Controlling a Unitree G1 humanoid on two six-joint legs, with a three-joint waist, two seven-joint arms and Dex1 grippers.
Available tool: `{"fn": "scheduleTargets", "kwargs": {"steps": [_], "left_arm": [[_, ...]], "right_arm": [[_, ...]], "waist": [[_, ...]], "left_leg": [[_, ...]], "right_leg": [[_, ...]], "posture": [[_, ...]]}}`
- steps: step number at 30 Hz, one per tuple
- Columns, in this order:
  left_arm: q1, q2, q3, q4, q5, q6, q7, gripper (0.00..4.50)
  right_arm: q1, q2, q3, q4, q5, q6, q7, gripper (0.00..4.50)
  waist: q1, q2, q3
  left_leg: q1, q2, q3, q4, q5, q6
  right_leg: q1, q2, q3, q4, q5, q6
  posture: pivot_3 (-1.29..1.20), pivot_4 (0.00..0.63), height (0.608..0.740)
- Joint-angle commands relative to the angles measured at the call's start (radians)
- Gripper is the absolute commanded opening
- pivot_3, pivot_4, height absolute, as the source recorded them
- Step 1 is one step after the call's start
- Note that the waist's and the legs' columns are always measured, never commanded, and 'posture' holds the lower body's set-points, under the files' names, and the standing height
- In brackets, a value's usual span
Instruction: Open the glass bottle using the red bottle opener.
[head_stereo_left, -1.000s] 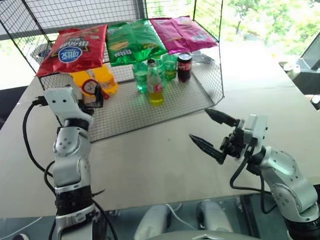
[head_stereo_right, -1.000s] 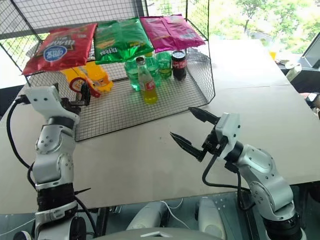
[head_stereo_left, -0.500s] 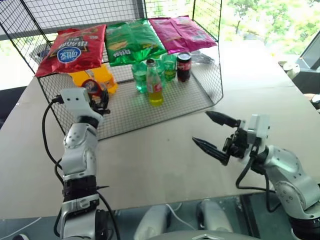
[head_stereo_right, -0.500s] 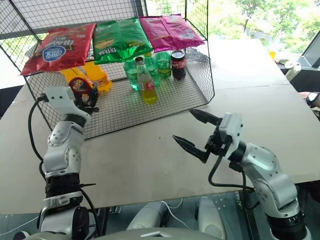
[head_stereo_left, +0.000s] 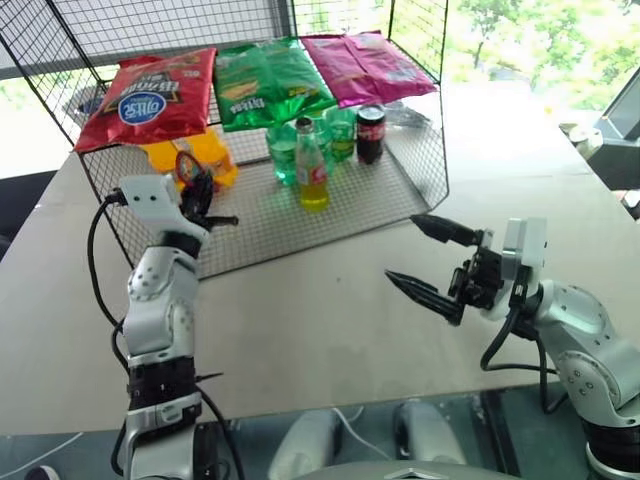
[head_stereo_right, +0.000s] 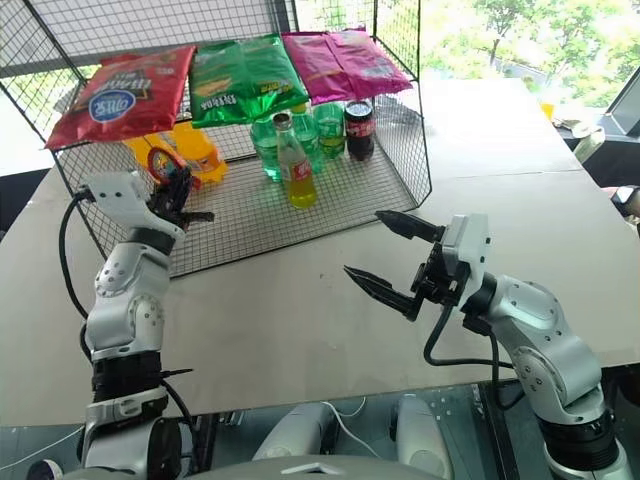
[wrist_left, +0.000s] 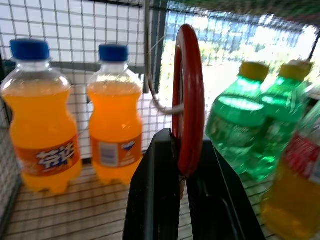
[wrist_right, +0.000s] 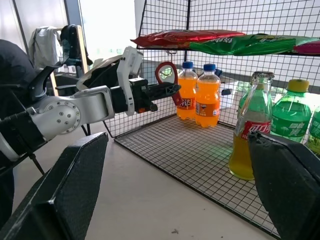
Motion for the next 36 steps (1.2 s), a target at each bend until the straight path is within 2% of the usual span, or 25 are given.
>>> {"fn": "scheduleTargets", "kwargs": {"steps": [1,7,9,11,13,17,23,29,32,36], "left_arm": [[-0.009,-0.033,0.010,-0.121,-0.148,0.039,-0.034,0.04],[0.061,-0.057,-0.071,-0.223,-0.317,0.198,-0.111,0.04],[0.083,-0.059,-0.092,-0.249,-0.411,0.282,-0.134,0.04],[0.101,-0.040,-0.139,-0.266,-0.531,0.415,-0.186,0.04],[0.096,-0.020,-0.188,-0.263,-0.576,0.493,-0.236,0.04],[0.045,-0.014,-0.236,-0.227,-0.655,0.592,-0.302,0.04],[-0.003,0.009,-0.317,-0.200,-0.697,0.702,-0.427,0.04],[-0.020,0.036,-0.377,-0.188,-0.662,0.731,-0.514,0.04],[-0.016,0.040,-0.394,-0.187,-0.641,0.724,-0.535,0.00],[-0.006,0.033,-0.402,-0.193,-0.633,0.725,-0.546,0.00]], "right_arm": [[0.003,0.007,-0.001,-0.010,-0.007,-0.028,0.009,4.50],[-0.002,0.029,-0.006,0.027,-0.037,-0.013,-0.042,4.50],[-0.017,0.032,-0.008,0.038,-0.028,0.076,-0.116,4.50],[-0.034,-0.002,0.006,0.038,0.009,0.194,-0.139,4.50],[-0.070,-0.068,0.031,0.040,0.043,0.345,-0.139,4.50],[-0.154,-0.170,0.105,0.054,0.038,0.483,-0.079,4.50],[-0.265,-0.184,0.066,0.053,0.321,0.782,-0.051,4.50],[-0.343,-0.147,-0.002,0.097,0.508,0.916,-0.135,4.50],[-0.370,-0.158,-0.020,0.112,0.573,0.965,-0.164,3.72],[-0.395,-0.146,-0.034,0.139,0.624,0.997,-0.224,1.70]], "waist": [[-0.001,0.000,0.000],[-0.004,0.000,0.000],[-0.004,0.000,0.000],[-0.003,0.000,0.000],[-0.001,0.000,0.000],[-0.002,0.000,0.000],[-0.005,0.000,0.000],[-0.003,0.000,0.000],[-0.002,0.000,0.000],[-0.002,0.000,0.000]], "left_leg": [[0.000,0.000,0.000,0.000,0.000,0.000],[0.000,0.000,0.001,0.000,0.000,0.000],[0.000,0.000,0.001,0.000,0.000,0.000],[0.000,0.000,0.001,0.000,0.000,0.000],[0.000,0.000,0.001,0.001,0.000,0.000],[0.000,0.000,0.001,0.002,0.000,0.000],[0.000,0.000,0.002,0.002,0.000,0.000],[-0.003,0.000,0.001,0.002,0.000,0.001],[-0.003,0.000,0.001,0.002,0.000,0.001],[-0.006,0.000,0.001,0.002,0.000,0.001]], "right_leg": [[0.000,0.000,0.000,0.000,0.000,0.000],[0.000,0.001,0.001,0.001,0.000,0.000],[0.000,0.001,0.002,0.002,0.000,0.000],[0.000,0.001,0.002,0.002,0.000,0.000],[0.000,0.001,0.002,0.003,0.000,0.000],[0.000,0.002,0.002,0.003,0.000,0.000],[0.000,0.001,0.003,0.002,0.000,0.000],[-0.002,0.000,0.002,0.001,0.000,0.000],[-0.002,0.000,0.002,0.001,0.000,-0.001],[-0.004,-0.001,0.001,0.000,0.000,-0.001]], "posture": [[0.00,0.150,0.740],[0.00,0.150,0.740],[0.00,0.150,0.740],[0.00,0.150,0.740],[0.00,0.150,0.740],[0.00,0.150,0.740],[0.00,0.150,0.740],[0.00,0.150,0.740],[0.00,0.150,0.740],[0.00,0.150,0.740]]}}
